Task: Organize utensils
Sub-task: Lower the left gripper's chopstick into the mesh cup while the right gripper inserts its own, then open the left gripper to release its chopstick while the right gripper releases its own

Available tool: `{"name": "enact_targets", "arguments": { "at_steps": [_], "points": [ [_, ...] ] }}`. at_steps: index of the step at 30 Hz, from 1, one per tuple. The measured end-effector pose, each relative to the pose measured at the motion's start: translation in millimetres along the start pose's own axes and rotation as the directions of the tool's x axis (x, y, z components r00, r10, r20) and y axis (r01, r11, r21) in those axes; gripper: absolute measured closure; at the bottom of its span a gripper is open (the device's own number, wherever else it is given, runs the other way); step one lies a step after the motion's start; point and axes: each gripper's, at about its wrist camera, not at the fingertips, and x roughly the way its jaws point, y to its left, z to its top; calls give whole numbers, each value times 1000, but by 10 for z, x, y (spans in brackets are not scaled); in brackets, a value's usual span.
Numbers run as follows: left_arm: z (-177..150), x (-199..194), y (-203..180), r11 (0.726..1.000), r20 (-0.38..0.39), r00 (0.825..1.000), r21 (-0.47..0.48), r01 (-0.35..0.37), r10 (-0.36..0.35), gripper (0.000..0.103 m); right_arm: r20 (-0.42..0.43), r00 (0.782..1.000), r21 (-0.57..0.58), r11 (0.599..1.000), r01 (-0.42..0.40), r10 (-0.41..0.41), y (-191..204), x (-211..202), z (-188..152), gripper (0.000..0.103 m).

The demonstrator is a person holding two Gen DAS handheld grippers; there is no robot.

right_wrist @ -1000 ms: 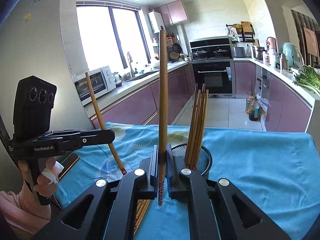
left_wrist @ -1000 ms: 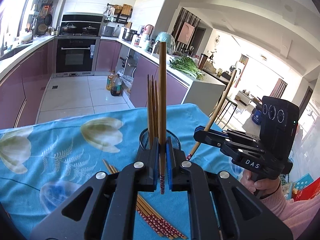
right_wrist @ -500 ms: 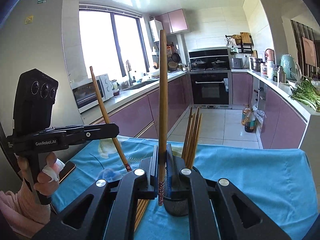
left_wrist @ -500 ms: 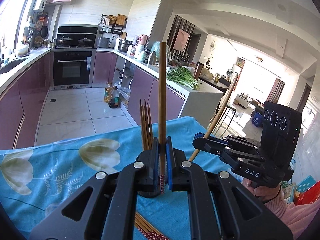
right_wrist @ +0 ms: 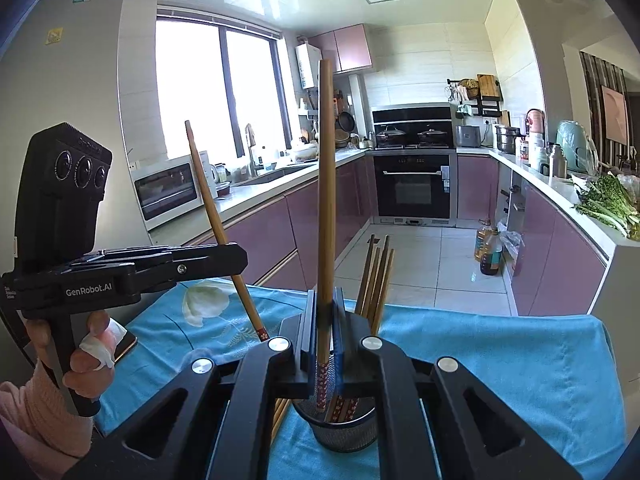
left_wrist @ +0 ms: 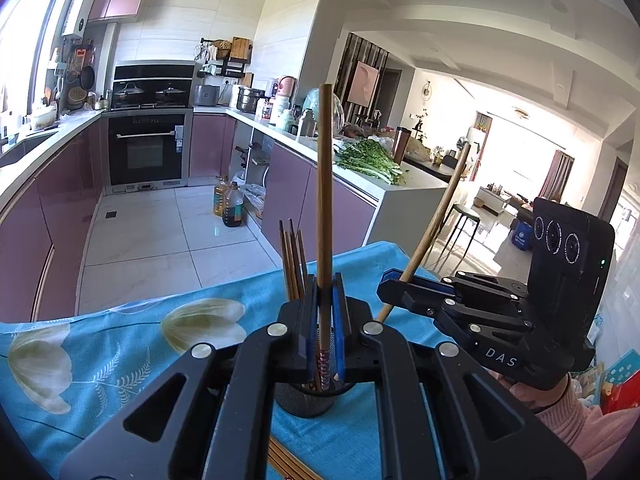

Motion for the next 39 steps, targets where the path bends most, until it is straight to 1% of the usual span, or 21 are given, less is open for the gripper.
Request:
{"name": "enact_targets", "arguments": {
  "at_steps": [8,18,24,28,31,35,39],
  "points": [
    [-77,198,2,999,-62,998,33,-17,19,96,-45,999,21,1000,16,-15,-63,205,-75,97],
    [-195,378,12,997,-146,989,71,-21,31,96,-110,994,35,999,22,-18,-137,357,-169,97],
    [-257,502,21,996,-211,977,92,-13,33,96,-161,987,47,999,25,-17,-164,459,-226,97],
    [-290,617,43,996,-260,965,90,-2,26,96,-190,982,61,998,30,-18,-196,535,-265,97],
    [-321,730,62,996,-291,956,91,-7,34,96,-207,978,73,997,39,-24,-229,598,-295,97],
    [-341,854,107,997,-307,951,76,-17,39,96,-219,975,86,995,48,-28,-252,654,-336,96],
    [-322,909,126,998,-295,955,58,-22,38,94,-224,974,100,993,57,-34,-270,655,-368,96]
  ]
}}
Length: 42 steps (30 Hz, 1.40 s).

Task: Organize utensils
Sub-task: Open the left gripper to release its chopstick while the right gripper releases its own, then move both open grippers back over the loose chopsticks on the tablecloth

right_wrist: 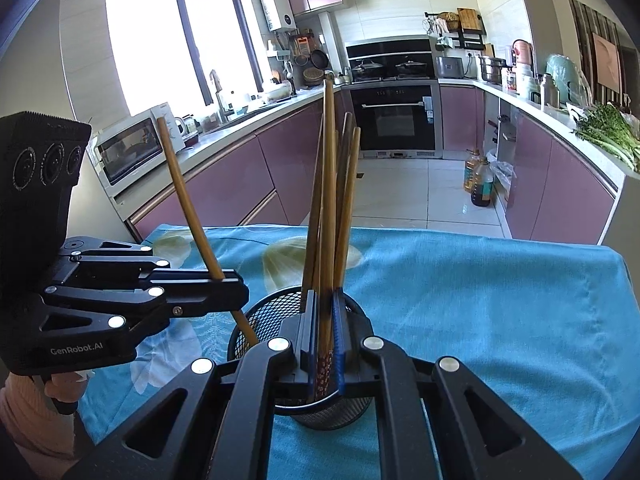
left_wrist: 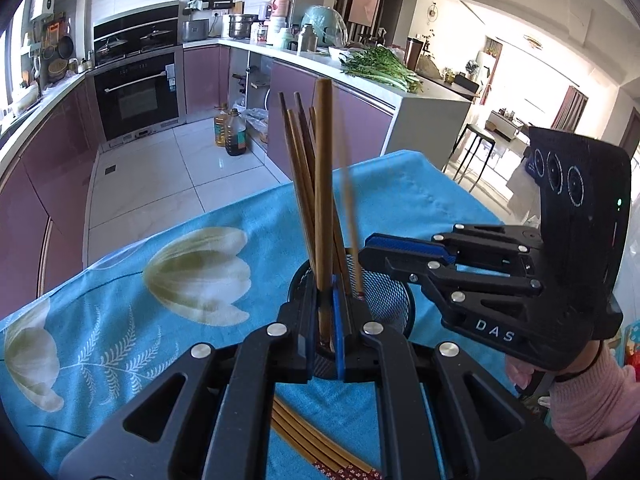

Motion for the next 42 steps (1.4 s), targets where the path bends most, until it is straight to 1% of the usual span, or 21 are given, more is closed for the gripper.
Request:
{"name": "enact_targets", "arguments": {
  "at_steps": [2,3,5,7,10,12,14,16,18,19,20,22,24,26,30,32,36,42],
  "points": [
    [1,-4,0,1000,11,1000,-4,-8,8,89,2,1000,7,1000,0,0,5,2,-2,96],
    [-4,-12,-2,1000,17,1000,-5,-9,9,89,5,1000,9,1000,-2,2,11,-5,-4,96],
    [-26,-41,-1,1000,34,999,-9,-20,20,84,12,1000,12,1000,-6,6,14,-26,-7,96],
    [-61,-98,13,999,57,998,-19,-40,41,79,18,1000,13,1000,-9,9,11,-42,-5,92],
    [-128,-203,34,999,91,995,-34,-42,45,79,32,999,9,1000,-19,19,19,-97,-22,89],
    [-191,-303,50,998,120,991,-45,-54,59,77,43,999,2,1000,-26,26,49,-149,-33,86],
    [-264,-411,67,997,145,987,-57,-58,66,73,60,997,-15,999,-48,48,109,-233,-52,82],
    [-365,-534,73,995,171,982,-64,-76,86,71,70,995,-35,997,-72,74,180,-309,-83,77],
    [-481,-651,89,992,194,975,-76,-98,112,66,74,992,-54,994,-98,102,250,-374,-131,74],
    [-528,-699,96,991,202,972,-82,-106,120,63,68,990,-70,990,-121,125,302,-403,-178,71],
    [-600,-756,111,989,211,968,-94,-117,134,56,60,988,-80,988,-135,140,342,-412,-215,71],
    [-729,-840,136,985,221,963,-111,-134,156,51,33,985,-96,982,-164,167,425,-408,-320,66],
    [-873,-871,157,978,213,958,-125,-168,191,50,1,984,-103,979,-178,179,481,-363,-416,66],
    [-1005,-865,188,973,197,958,-139,-184,209,41,-45,982,-100,977,-189,185,521,-275,-548,65],
    [-1239,-781,264,966,138,965,-167,-199,223,39,-132,974,-64,979,-196,187,565,-59,-794,65],
    [-1328,-690,298,963,103,970,-179,-202,222,39,-164,972,-69,981,-181,167,606,25,-898,65],
    [-1492,-528,348,960,40,979,-205,-190,202,39,-197,969,-60,985,-162,147,612,108,-1022,65],
    [-1605,-344,359,958,-16,981,-209,-194,195,41,-221,967,-62,987,-145,128,612,156,-1091,65]
  ]
}}
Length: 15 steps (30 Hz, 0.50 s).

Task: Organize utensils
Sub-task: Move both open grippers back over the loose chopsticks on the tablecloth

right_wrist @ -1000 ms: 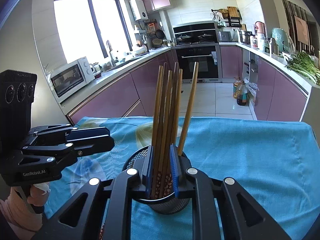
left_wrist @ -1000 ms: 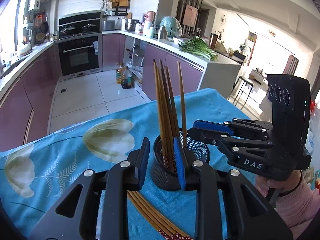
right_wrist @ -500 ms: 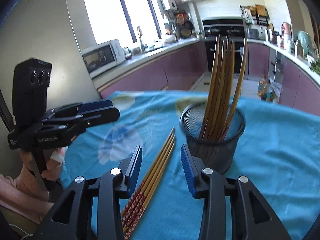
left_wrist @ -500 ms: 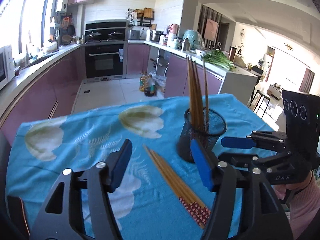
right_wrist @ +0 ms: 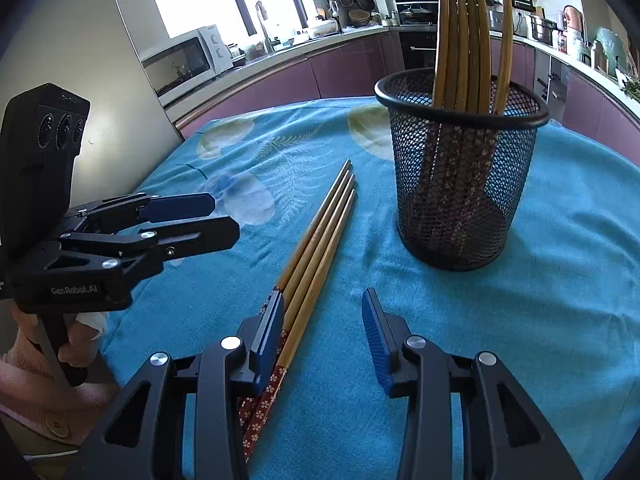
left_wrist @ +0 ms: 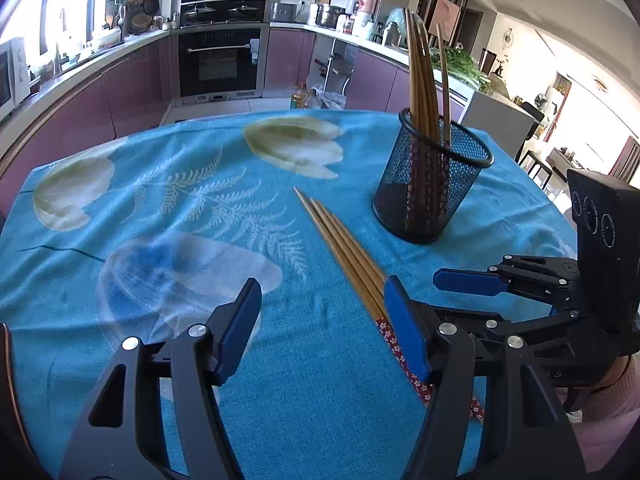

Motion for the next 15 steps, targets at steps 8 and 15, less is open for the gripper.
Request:
{"name": "enact_targets", "arguments": {
  "at_steps": [8,15],
  "points": [
    [-27,192,-23,1000,-51,999,-1,3,-3,42,-10,1000,-6,1000,22,-22,-1,0,-66,65],
    [-24,294,-40,1000,-78,997,1,3,-3,43,-9,999,-24,999,39,-39,31,7,-71,65]
  ]
}}
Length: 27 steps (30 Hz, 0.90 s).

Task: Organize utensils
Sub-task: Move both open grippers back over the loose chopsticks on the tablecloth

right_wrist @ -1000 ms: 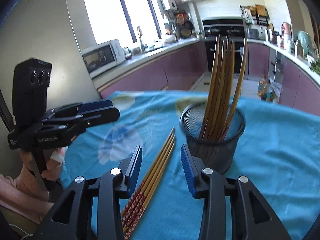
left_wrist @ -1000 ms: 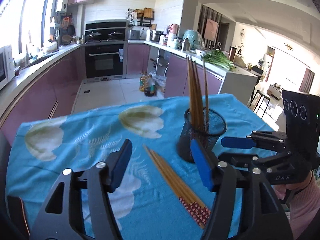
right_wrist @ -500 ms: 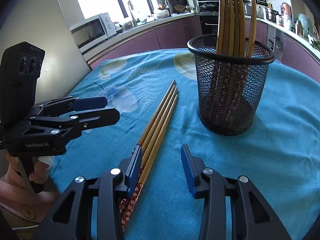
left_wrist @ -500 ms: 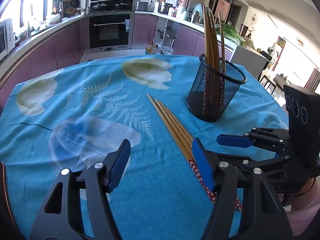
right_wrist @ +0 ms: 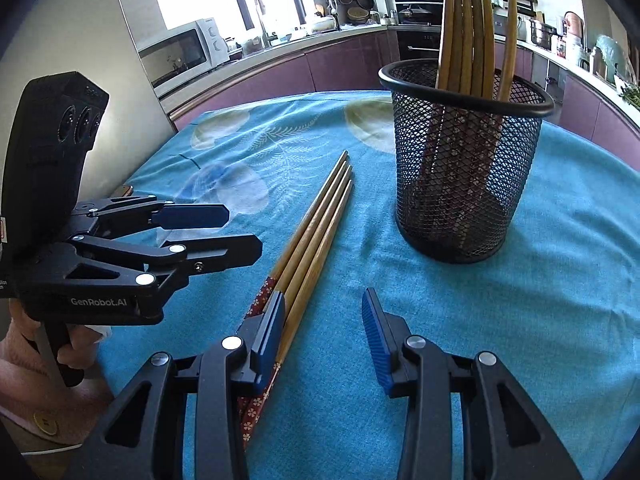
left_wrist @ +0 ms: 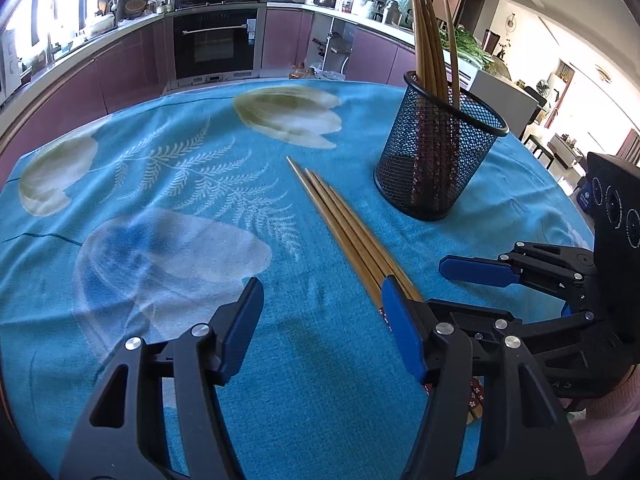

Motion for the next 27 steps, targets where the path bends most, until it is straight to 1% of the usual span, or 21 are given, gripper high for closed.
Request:
{"name": "enact_targets", "arguments": {
  "at_steps": [9,21,23,27],
  "points": [
    [31,137,-39,1000,-25,1000,5,4,-3,45,3,1000,-11,1000,13,-13,33,22,8,65],
    [92,239,-69,999,-40,999,22,-24,25,47,1,1000,-22,999,25,-25,51,35,5,66],
    [91,242,-59,999,-40,999,20,-26,26,52,-2,1000,-24,999,30,-30,58,46,13,66],
    [86,238,-43,1000,-44,999,14,-24,25,57,-7,999,-28,999,38,-38,76,65,26,66]
  ]
}}
